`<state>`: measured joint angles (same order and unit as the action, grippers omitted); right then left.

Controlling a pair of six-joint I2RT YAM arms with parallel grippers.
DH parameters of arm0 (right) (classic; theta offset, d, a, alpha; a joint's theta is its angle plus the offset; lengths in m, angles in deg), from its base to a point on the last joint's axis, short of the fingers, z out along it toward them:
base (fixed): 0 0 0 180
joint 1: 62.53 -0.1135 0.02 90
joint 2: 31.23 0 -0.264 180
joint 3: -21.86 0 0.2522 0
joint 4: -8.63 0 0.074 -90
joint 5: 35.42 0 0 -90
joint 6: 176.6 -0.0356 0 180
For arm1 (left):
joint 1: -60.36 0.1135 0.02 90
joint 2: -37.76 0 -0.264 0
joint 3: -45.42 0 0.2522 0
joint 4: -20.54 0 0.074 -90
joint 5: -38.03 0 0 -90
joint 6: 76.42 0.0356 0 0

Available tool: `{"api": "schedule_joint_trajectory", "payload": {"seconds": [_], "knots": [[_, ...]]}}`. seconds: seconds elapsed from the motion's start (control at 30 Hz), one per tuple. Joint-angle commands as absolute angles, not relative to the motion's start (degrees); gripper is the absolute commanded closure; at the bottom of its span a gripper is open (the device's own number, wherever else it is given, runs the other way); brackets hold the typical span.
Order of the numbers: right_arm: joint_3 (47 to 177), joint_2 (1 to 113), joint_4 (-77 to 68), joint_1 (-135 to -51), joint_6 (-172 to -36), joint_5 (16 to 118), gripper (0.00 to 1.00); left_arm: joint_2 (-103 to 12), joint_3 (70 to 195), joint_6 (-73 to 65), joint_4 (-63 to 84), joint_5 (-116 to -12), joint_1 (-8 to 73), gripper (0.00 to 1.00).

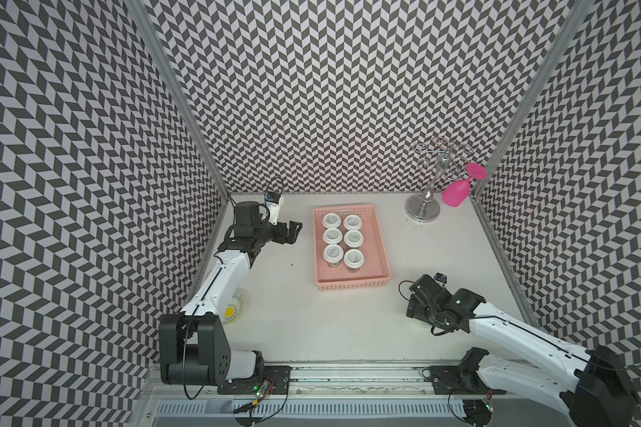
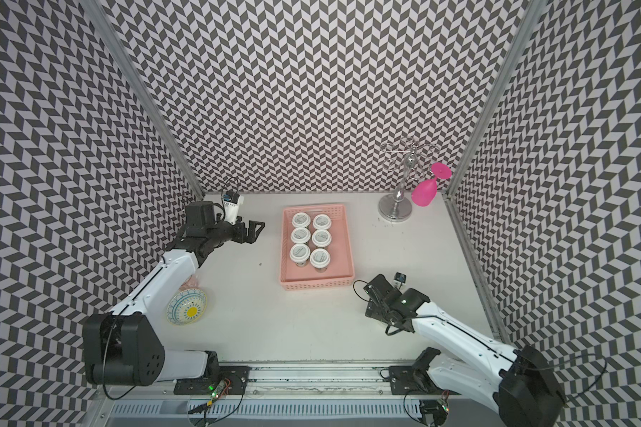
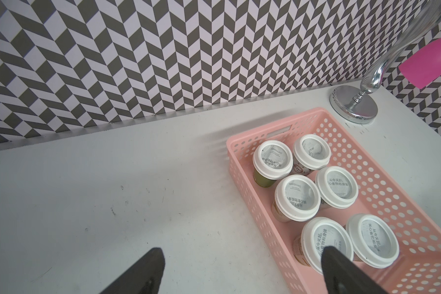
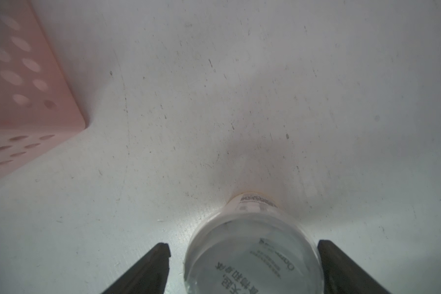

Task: Put the yogurt in the basket
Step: Pick up the yogurt from the center of the board.

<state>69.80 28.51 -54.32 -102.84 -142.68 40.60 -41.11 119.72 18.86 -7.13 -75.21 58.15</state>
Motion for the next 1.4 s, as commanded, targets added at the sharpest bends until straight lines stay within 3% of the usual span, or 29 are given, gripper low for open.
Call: {"api": "schedule_joint_trajectory", "payload": {"seconds": [0.0,0.8,1.37], "knots": [[69.3,29.4,-52.9,-102.5,-141.6,41.6,0.08,-41.3,120.1,19.1,-6.3,-75.3,58.5,0.0],[72.4,34.1,-52.9,-102.4,-138.7,42.2,0.19,-40.9,119.6,19.7,-5.8,-74.9,58.7,0.0],[76.6,35.7,-53.9,-102.2,-136.3,41.5,0.2,-41.0,119.3,19.7,-5.5,-74.9,58.7,0.0]]}}
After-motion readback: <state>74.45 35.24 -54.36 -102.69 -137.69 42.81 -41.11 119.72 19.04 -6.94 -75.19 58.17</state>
